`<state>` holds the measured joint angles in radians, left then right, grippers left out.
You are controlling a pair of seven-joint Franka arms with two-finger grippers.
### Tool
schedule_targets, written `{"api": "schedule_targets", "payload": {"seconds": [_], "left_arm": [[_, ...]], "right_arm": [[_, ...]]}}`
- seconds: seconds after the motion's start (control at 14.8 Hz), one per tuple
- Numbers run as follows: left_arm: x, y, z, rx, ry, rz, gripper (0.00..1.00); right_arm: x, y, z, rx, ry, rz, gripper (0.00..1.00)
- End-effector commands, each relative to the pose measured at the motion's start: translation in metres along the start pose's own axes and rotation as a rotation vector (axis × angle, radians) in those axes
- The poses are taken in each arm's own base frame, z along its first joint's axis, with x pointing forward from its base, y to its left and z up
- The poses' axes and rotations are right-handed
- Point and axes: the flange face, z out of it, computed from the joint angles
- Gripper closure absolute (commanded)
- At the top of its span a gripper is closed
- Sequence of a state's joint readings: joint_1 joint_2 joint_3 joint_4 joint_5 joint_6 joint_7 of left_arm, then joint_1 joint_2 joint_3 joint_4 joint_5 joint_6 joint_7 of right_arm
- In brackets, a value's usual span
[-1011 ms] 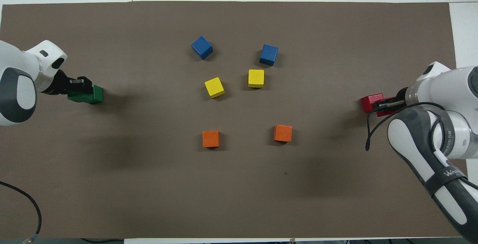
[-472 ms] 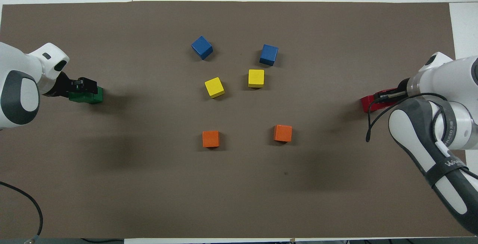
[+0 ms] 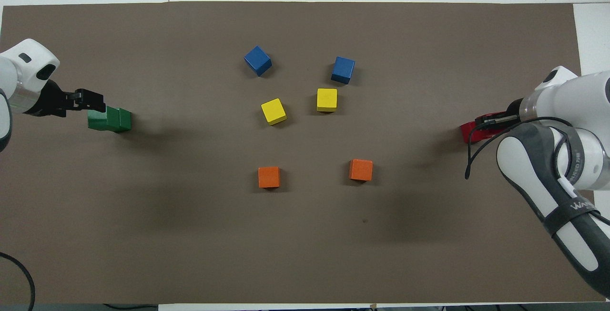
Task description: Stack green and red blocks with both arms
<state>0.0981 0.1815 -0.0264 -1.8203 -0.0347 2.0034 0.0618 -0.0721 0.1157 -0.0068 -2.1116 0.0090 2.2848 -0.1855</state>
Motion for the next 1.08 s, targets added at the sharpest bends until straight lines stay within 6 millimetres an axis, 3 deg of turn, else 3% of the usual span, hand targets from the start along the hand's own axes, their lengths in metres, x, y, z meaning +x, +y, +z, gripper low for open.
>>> {"api": "schedule_targets", "payload": {"seconds": [0.0,0.34,0.61,0.74,1.01], "left_arm": [[-0.017,-0.001,-0.034,0.015,-0.015,0.001,0.0],[-0.048,0.002,-0.087,0.017,-0.021,0.0,0.0],[-0.059,0.012,-0.131,0.013,-0.086,0.011,0.0],[-0.068,0.015,-0.14,0.012,-0.098,0.009,0.0],[-0.083,0.022,-0.136,0.011,-0.118,0.024,0.0]], "right_arm": [[0.004,0.002,-0.001,0.013,0.006,0.0,1.0],[0.004,0.002,0.006,0.015,-0.004,-0.003,1.0],[0.006,0.0,0.005,0.011,0.014,-0.009,1.0],[0.007,0.0,0.01,0.011,0.011,-0.016,1.0],[0.008,0.0,0.011,0.011,0.009,-0.021,1.0]]}}
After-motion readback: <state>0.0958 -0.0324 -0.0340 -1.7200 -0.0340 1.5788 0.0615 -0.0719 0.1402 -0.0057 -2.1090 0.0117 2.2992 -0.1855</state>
